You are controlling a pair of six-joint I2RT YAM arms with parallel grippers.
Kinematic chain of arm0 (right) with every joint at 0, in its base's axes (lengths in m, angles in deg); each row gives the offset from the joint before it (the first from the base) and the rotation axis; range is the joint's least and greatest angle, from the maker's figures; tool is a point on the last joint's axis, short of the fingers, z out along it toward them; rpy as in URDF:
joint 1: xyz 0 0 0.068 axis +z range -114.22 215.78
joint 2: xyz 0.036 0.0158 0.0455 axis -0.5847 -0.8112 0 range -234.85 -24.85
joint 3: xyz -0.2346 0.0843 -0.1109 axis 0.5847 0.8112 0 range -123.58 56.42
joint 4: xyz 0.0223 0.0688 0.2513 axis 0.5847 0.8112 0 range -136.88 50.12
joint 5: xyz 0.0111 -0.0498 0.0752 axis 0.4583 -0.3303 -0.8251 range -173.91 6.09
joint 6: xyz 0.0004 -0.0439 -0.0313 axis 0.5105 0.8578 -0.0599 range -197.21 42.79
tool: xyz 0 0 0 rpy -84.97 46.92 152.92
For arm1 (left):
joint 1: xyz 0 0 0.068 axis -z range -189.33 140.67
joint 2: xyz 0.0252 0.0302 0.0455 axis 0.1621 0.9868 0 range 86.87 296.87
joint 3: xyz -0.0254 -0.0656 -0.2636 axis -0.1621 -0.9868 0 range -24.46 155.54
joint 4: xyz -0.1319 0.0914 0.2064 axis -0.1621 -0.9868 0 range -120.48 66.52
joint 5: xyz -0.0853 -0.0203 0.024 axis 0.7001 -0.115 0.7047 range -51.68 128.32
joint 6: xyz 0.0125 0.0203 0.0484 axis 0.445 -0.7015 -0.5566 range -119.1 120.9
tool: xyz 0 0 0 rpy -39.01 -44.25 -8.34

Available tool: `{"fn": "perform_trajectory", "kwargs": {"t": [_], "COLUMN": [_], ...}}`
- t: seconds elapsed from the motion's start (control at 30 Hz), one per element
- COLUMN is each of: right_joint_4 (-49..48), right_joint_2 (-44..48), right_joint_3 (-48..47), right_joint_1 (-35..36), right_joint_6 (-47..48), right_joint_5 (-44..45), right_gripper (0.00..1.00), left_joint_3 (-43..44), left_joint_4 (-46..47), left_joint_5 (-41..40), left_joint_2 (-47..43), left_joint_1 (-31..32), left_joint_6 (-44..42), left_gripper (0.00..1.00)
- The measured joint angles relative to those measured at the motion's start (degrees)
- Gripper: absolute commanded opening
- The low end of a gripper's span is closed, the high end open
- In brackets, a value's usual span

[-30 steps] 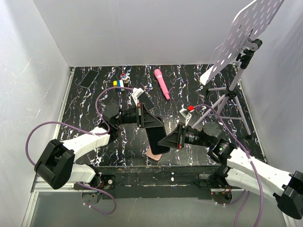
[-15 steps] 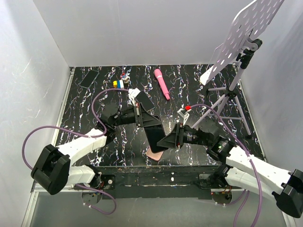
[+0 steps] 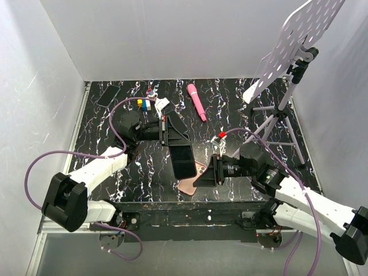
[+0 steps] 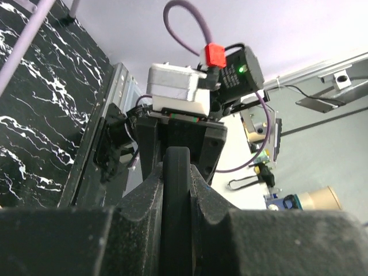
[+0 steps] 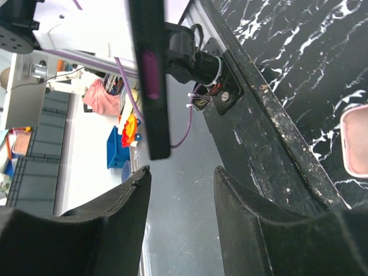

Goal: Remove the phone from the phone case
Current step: Remove the phone case from the phone.

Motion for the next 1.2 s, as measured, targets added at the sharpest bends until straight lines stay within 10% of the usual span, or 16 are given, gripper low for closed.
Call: {"fn": "perform_trajectory", "kwargs": {"t": [0.43,0.7,1.2], "right_joint_4": [-3.2,-7.0,14.7], "right_joint_2": [-8.6,-11.0,-12.5], "right_joint_3": [-7.8,-8.1,-22.3], "right_joint_1": [0.0,-0.2,10.4], "right_joint_6": [2.6,2.3,18.1], "right_joint_5": [-6.3,-9.1,6.8], "right_gripper": [0.33,0.01,0.01], "left_joint_3": [0.6,1.6,0.1], "left_joint_4": [-2.6,-0.5,23.7], "left_joint_5": [4.7,6.5,13.5], "left_joint_2": [-0.2,-0.2,7.7], "left_joint_1": [0.0,0.0,-1.1], "left_joint_6": [-0.7,1.1,24.2], "left_gripper": [0.00,0.00,0.00]}}
